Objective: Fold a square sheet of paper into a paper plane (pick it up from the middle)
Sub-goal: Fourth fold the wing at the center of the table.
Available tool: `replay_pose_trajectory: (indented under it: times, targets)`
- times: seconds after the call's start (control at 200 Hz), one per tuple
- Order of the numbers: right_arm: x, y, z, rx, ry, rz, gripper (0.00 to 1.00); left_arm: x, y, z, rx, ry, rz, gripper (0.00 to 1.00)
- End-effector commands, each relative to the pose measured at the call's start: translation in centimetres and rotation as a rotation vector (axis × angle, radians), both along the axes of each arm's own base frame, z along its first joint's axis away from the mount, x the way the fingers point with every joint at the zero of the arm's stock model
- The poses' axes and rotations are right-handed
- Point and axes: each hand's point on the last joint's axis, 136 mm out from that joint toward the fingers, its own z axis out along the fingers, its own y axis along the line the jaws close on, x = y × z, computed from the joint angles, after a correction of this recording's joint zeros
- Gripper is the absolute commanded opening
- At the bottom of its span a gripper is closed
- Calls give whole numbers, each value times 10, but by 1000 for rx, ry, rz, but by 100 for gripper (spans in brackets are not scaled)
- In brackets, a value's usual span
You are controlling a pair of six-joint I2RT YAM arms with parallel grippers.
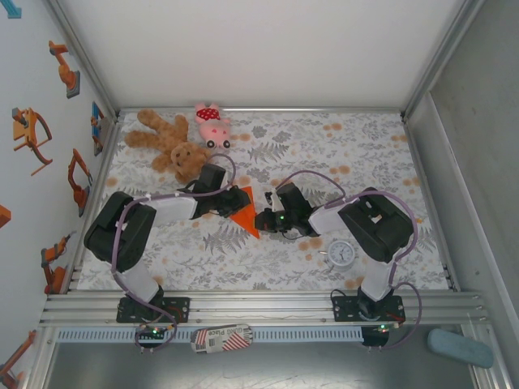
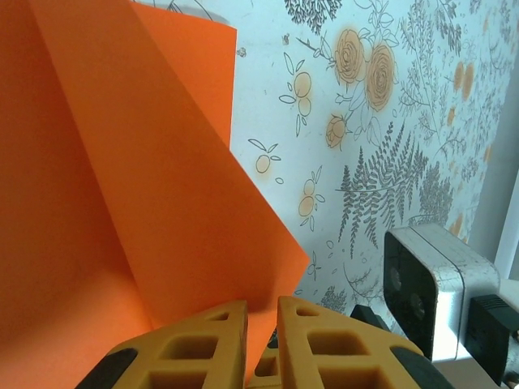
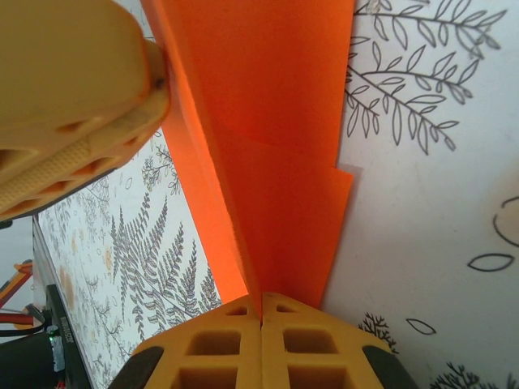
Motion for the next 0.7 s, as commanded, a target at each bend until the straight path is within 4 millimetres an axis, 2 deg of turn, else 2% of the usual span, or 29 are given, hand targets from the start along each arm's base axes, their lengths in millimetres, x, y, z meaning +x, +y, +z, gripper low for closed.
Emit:
replay_pose_trajectory:
  times: [0.0, 0.325, 0.541, 0.696]
  targets:
    - [-8, -17, -28, -73, 68, -29, 1, 3, -5, 1, -31, 2, -16, 18]
    - [-7, -19, -25, -63, 76, -37, 6, 2, -6, -7, -18, 17, -29, 16]
    - [-6, -17, 3, -7, 37, -30, 15, 2, -5, -10, -13, 24, -29, 16]
    - [-4, -23, 18, 12, 32, -61, 22, 4, -5, -9, -14, 26, -26, 16]
